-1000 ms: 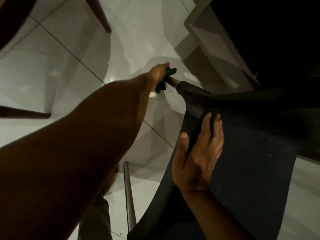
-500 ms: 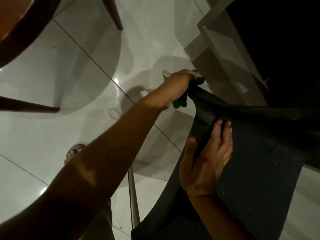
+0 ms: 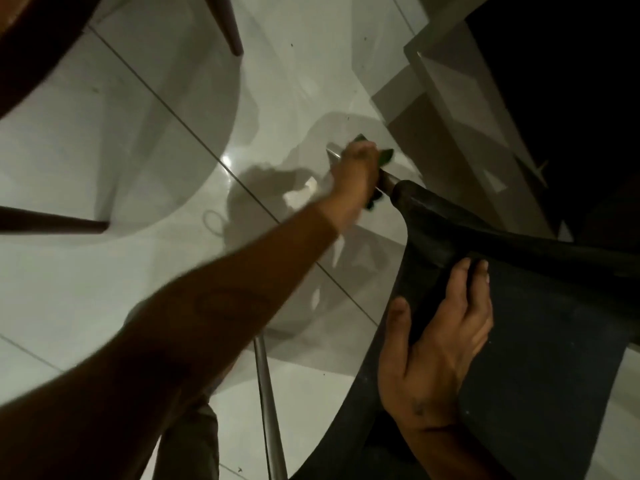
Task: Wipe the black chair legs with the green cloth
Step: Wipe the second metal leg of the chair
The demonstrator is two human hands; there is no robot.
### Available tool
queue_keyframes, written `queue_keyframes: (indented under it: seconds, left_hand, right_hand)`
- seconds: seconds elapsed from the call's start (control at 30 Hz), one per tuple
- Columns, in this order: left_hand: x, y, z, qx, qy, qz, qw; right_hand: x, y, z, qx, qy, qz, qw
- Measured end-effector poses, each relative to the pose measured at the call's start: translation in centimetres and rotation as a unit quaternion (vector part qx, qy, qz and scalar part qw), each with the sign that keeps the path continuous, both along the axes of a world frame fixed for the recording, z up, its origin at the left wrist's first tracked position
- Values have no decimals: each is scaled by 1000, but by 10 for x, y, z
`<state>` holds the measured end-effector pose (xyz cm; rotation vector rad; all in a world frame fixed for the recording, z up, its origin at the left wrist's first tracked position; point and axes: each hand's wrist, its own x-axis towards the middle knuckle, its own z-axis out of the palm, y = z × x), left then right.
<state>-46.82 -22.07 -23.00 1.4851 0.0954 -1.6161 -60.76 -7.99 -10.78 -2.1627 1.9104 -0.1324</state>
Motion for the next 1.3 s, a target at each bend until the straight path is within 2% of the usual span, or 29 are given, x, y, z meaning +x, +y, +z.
queue_keyframes:
  seconds: [0.1, 0.2, 0.27, 0.33, 0.4, 0.47, 0.53, 0.67, 0.73, 0.83, 0.9, 1.03, 1.13, 1.2, 1.3]
  left_hand:
    - [-22, 40, 33, -67, 17, 40, 997]
    - [-25, 34, 15, -100, -21, 49, 994]
    - [-15, 2, -11, -69, -80, -3, 994]
    - [1, -29, -43, 3, -116, -105, 988]
    - [19, -41, -72, 56, -67, -187, 978]
    - [26, -41, -87, 91, -6, -171, 981]
    - [22, -34, -86, 88, 13, -111, 990]
    - [16, -19, -37, 54, 30, -63, 996]
    - [5, 10, -7, -7, 42, -8, 999]
    - [-9, 52, 34, -65, 20, -1, 998]
    - [-13, 41, 31, -74, -30, -16, 997]
    - [7, -33, -26, 49, -86, -162, 982]
    - [19, -55, -81, 67, -99, -260, 958]
    - [30, -51, -99, 97, -52, -241, 964]
    - [32, -43, -99, 141, -3, -144, 979]
  right_hand:
    - [3, -2, 0, 6, -18, -2, 1000]
    - [6, -2, 0, -4, -9, 6, 1000]
    - [5, -1, -1, -4, -8, 3, 1000]
    - [4, -2, -2, -4, -9, 5, 1000]
    - [1, -1, -3, -7, -8, 9, 1000]
    - [0, -1, -4, -11, -14, 10, 1000]
    - [-1, 1, -5, -14, -19, 8, 1000]
    - [0, 0, -4, -11, -13, 7, 1000]
    - [0, 1, -3, -7, -13, 4, 1000]
    - [2, -1, -2, 2, -18, 0, 1000]
    - [3, -1, -2, 9, -14, -4, 1000]
    - [4, -1, -1, 8, -19, -4, 1000]
    - [3, 1, -2, -1, -15, -3, 1000]
    - [3, 0, -2, -6, -14, -2, 1000]
    - [4, 0, -1, -7, -12, -3, 1000]
